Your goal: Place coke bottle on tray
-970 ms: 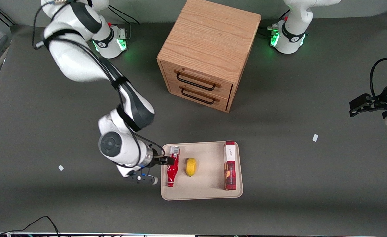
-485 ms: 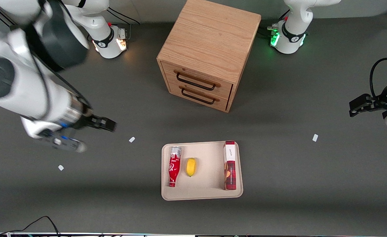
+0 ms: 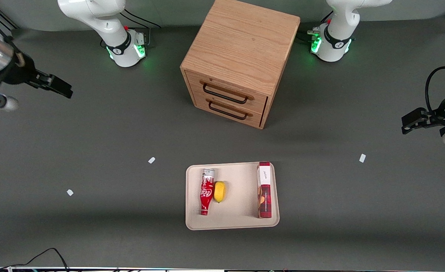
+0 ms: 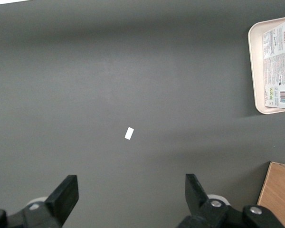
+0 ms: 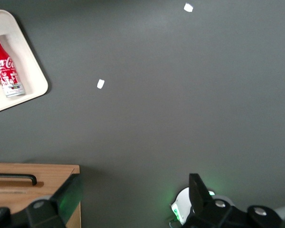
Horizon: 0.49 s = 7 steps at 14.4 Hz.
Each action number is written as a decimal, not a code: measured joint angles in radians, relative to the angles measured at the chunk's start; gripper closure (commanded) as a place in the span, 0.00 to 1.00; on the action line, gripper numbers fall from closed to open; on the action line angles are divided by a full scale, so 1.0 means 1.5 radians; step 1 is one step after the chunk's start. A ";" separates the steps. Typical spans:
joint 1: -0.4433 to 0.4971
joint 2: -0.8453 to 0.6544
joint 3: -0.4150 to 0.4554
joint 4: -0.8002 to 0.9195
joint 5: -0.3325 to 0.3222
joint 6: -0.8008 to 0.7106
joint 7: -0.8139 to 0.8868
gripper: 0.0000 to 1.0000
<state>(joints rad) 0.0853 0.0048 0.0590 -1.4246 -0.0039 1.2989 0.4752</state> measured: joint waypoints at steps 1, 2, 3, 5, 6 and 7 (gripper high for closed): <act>-0.001 -0.043 -0.019 -0.067 0.010 0.034 -0.016 0.00; -0.001 -0.081 -0.028 -0.130 0.014 0.066 -0.024 0.00; -0.001 -0.112 -0.030 -0.183 0.016 0.091 -0.025 0.00; 0.000 -0.145 -0.026 -0.239 0.017 0.112 -0.025 0.00; 0.002 -0.149 -0.025 -0.244 0.017 0.117 -0.025 0.00; 0.003 -0.149 -0.024 -0.241 0.017 0.121 -0.025 0.00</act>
<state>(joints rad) 0.0893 -0.2189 0.0234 -1.7861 0.0219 1.4804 0.4374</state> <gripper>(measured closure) 0.000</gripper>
